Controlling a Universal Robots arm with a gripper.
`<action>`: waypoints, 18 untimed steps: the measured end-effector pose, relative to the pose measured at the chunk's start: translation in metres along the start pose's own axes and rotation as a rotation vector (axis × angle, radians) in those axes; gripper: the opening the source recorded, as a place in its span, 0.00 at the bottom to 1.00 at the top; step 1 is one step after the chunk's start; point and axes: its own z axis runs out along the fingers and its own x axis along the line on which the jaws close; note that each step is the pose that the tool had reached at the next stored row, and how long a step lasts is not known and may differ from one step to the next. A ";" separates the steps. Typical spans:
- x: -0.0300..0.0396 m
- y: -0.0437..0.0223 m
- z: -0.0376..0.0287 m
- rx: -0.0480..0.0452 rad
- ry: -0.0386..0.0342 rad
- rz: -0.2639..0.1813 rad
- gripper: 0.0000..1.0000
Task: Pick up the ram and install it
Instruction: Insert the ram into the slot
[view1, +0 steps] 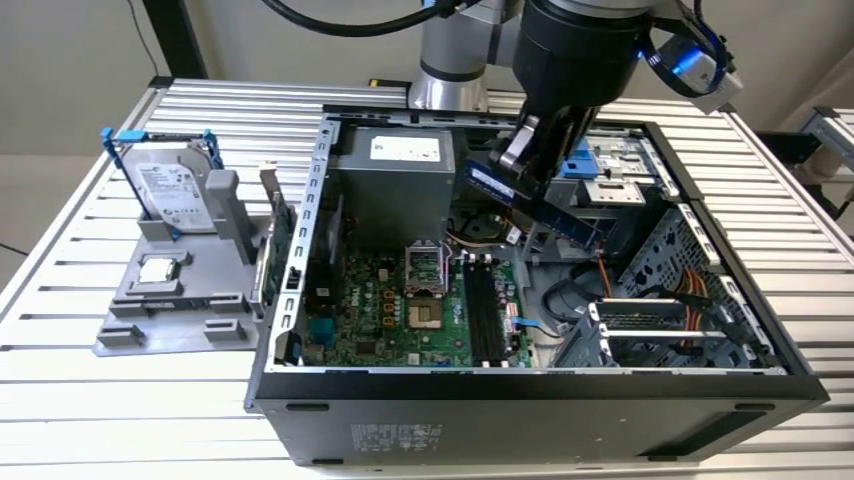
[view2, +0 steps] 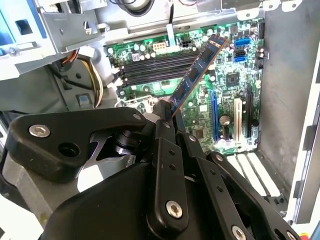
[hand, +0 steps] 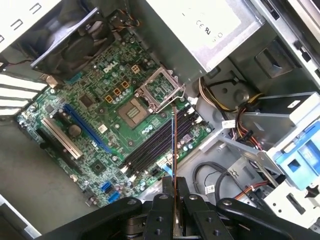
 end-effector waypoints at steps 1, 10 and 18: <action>0.0000 0.0000 0.0000 0.0005 0.0001 0.009 0.00; 0.0000 0.0000 0.0001 0.0063 0.0002 0.113 0.00; 0.0000 0.0000 0.0002 0.0103 0.0003 0.185 0.00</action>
